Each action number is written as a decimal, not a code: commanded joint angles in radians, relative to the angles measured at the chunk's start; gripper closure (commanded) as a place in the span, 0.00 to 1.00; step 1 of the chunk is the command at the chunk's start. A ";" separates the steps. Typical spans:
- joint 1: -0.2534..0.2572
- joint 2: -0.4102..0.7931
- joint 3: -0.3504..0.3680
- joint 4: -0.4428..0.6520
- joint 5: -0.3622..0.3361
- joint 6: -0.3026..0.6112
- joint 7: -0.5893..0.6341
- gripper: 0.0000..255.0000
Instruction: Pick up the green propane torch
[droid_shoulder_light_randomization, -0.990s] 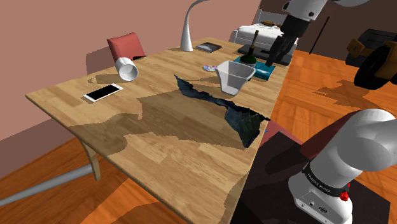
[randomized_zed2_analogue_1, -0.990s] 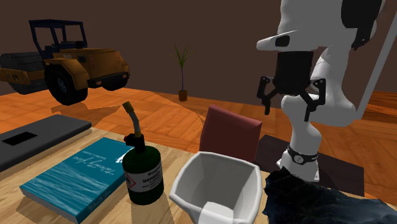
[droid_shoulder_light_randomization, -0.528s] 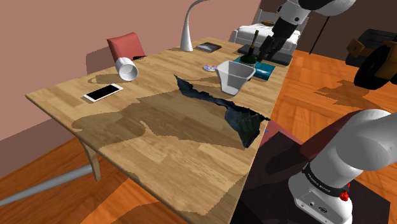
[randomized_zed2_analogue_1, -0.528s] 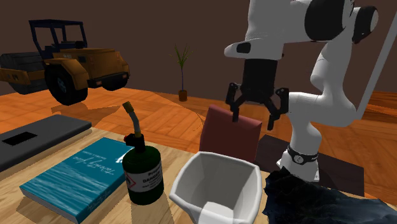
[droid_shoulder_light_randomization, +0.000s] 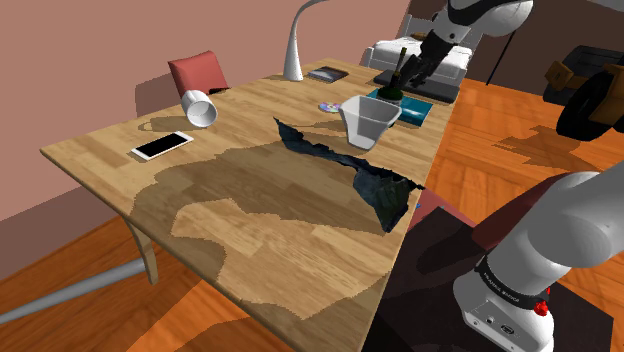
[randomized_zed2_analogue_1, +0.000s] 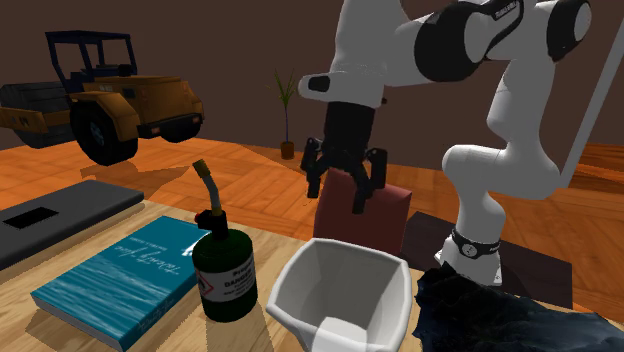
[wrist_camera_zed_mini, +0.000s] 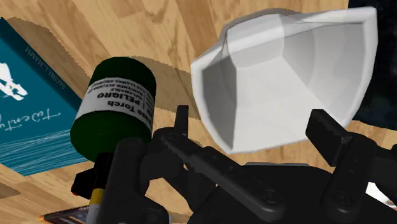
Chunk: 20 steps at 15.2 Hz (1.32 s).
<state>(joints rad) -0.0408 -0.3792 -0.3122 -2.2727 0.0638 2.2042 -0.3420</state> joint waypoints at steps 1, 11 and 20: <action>0.006 0.069 -0.030 0.049 0.030 0.044 -0.029 0.00; 0.002 0.384 -0.160 0.312 0.293 0.169 -0.231 0.00; -0.030 0.505 -0.166 0.359 0.439 0.239 -0.339 0.00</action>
<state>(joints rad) -0.0712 0.1231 -0.4794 -1.9058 0.4961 2.4325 -0.6755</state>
